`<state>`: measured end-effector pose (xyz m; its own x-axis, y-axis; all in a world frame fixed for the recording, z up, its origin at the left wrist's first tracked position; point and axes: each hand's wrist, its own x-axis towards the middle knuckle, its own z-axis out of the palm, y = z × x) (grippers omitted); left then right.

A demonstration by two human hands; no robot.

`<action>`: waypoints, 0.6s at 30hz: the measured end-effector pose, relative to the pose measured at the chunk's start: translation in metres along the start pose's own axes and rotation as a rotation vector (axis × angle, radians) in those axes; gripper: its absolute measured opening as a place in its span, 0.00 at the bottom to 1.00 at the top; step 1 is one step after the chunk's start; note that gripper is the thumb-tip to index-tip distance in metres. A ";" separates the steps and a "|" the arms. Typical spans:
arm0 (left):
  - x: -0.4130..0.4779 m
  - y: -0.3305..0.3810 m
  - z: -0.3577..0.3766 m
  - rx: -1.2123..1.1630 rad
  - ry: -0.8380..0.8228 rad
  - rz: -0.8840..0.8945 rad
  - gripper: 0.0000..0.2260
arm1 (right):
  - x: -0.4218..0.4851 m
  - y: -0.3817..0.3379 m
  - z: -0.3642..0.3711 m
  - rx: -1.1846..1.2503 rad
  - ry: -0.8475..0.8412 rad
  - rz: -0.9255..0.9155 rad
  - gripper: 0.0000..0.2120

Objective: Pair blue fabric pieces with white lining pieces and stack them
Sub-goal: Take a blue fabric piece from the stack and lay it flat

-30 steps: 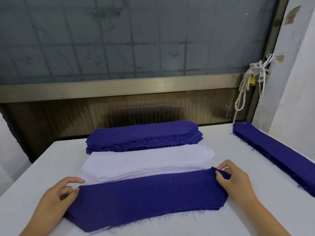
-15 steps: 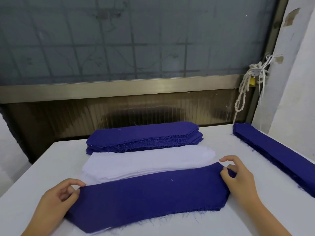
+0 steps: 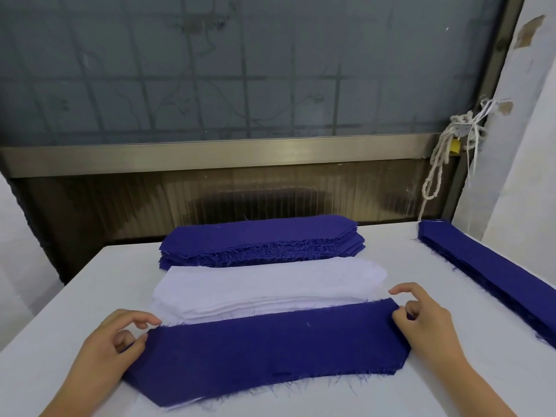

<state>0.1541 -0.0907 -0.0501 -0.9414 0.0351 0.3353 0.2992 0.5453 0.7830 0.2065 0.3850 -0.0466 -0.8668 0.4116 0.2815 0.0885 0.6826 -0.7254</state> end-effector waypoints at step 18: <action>0.000 0.005 0.003 0.118 0.177 -0.028 0.18 | -0.002 -0.013 0.004 -0.241 0.236 -0.206 0.11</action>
<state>0.1552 -0.0853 -0.0480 -0.9041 -0.1228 0.4093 0.2436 0.6389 0.7297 0.2048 0.3731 -0.0408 -0.7443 0.3595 0.5628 0.0615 0.8761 -0.4782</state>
